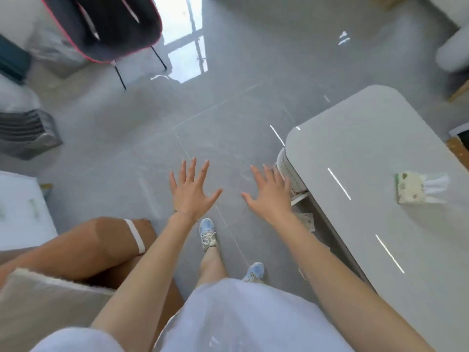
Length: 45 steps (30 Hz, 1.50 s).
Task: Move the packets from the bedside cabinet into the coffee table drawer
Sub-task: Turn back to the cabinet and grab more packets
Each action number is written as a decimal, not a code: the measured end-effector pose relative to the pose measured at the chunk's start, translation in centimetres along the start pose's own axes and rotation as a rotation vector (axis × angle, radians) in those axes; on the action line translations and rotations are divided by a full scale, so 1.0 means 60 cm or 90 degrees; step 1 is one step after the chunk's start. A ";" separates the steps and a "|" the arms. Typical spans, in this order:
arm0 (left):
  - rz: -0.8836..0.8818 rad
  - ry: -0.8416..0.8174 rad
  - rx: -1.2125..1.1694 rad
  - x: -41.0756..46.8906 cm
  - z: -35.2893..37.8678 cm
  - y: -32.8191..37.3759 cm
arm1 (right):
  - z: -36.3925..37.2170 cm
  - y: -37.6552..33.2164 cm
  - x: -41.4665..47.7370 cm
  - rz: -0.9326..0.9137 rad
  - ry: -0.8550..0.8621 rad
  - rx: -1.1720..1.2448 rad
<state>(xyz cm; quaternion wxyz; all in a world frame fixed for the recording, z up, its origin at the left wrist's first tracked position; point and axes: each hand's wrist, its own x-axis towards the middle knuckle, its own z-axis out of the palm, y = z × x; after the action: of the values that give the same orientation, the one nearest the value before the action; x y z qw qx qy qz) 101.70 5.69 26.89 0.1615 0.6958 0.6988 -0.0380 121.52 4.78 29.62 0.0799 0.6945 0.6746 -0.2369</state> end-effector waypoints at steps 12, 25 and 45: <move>-0.314 0.047 -0.067 0.023 -0.109 -0.419 | -0.009 -0.441 0.197 -0.242 -0.062 -0.101; -0.598 0.077 -0.183 0.112 -0.153 -0.669 | -0.020 -0.832 0.406 -0.532 -0.135 -0.270; -1.002 0.193 -0.394 0.122 -0.199 -1.045 | 0.089 -1.424 0.519 -0.876 -0.222 -0.451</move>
<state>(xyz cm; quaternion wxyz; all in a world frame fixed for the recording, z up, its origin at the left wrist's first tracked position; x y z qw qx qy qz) 38.02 14.24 25.39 0.1756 -0.0696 0.9709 0.1469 36.35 37.08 29.15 0.2362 0.0075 0.9655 -0.1094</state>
